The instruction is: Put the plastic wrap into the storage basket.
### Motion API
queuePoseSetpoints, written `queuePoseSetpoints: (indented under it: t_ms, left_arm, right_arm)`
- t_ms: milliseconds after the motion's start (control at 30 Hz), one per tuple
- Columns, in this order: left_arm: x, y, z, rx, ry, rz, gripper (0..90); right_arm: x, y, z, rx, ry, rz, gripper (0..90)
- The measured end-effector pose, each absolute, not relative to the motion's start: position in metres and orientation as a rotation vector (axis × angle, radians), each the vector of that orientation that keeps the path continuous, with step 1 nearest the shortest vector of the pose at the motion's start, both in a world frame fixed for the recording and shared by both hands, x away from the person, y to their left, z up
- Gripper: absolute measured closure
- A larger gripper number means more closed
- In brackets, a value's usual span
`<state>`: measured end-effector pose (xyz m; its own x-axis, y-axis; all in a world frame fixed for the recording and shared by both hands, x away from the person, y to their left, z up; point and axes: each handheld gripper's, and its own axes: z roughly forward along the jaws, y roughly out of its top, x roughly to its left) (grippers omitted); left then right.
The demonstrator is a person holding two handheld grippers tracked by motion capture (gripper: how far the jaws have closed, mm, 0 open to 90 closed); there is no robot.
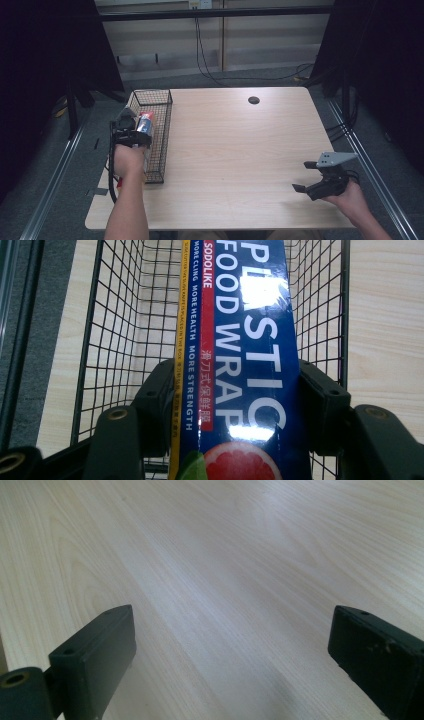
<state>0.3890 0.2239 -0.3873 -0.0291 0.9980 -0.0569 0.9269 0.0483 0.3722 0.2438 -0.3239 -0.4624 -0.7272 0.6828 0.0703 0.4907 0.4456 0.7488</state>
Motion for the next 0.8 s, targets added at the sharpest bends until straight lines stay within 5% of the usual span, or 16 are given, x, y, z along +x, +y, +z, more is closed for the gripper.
queuePoseSetpoints:
  t_ms: [800]
  left_arm:
    - [0.3900,0.2247,-0.3858,1.927,2.042,0.311,39.1]
  right_arm:
    - [0.2433,-0.3248,-0.4615,1.019,2.450,1.153,5.0]
